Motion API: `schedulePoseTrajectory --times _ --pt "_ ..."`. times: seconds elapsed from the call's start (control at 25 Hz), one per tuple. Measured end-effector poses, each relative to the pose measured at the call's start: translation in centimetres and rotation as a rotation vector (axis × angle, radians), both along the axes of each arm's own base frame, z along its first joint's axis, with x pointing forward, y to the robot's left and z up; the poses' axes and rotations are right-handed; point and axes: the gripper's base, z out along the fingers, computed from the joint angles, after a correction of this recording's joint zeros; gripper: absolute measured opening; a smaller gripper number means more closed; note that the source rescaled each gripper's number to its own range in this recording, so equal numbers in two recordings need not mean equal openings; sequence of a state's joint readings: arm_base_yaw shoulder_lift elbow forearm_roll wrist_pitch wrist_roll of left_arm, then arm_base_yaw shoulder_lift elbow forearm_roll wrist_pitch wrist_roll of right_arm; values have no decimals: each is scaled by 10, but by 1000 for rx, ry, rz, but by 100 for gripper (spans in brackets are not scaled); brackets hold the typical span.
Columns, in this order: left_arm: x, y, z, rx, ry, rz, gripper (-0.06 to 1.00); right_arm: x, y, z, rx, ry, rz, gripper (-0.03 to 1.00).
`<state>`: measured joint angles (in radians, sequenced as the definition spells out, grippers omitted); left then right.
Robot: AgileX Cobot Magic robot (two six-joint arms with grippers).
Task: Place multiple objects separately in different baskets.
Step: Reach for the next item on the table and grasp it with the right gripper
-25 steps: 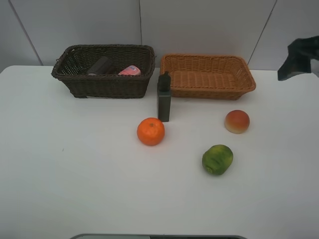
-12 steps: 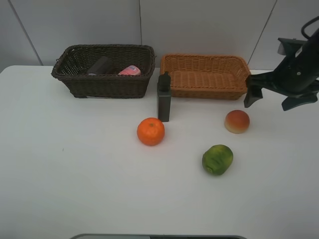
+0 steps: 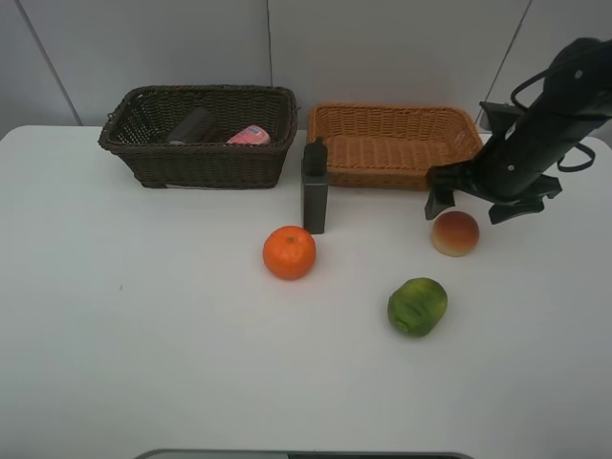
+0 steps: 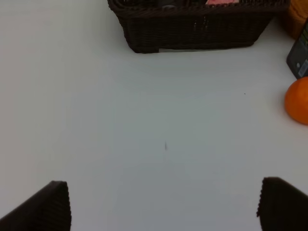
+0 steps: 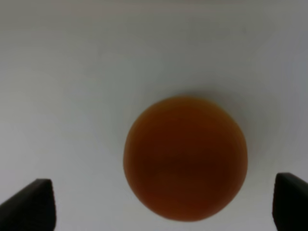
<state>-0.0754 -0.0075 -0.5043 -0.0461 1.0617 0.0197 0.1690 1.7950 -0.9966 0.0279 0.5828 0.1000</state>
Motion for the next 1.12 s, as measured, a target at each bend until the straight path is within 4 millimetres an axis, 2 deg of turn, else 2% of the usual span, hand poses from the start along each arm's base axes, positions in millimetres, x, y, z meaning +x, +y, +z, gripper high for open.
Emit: schedulePoseTrajectory --times 0.2,0.88,1.0,1.12 --pt "0 0 0 0 0 0 97 4 1 -16 1 18 -16 100" --pt "0 0 0 0 0 0 97 10 1 -42 -27 33 8 99" --pt "0 0 0 0 0 0 97 10 3 -43 -27 35 13 90" --pt "0 0 0 0 0 0 97 10 4 -47 -28 39 16 71"
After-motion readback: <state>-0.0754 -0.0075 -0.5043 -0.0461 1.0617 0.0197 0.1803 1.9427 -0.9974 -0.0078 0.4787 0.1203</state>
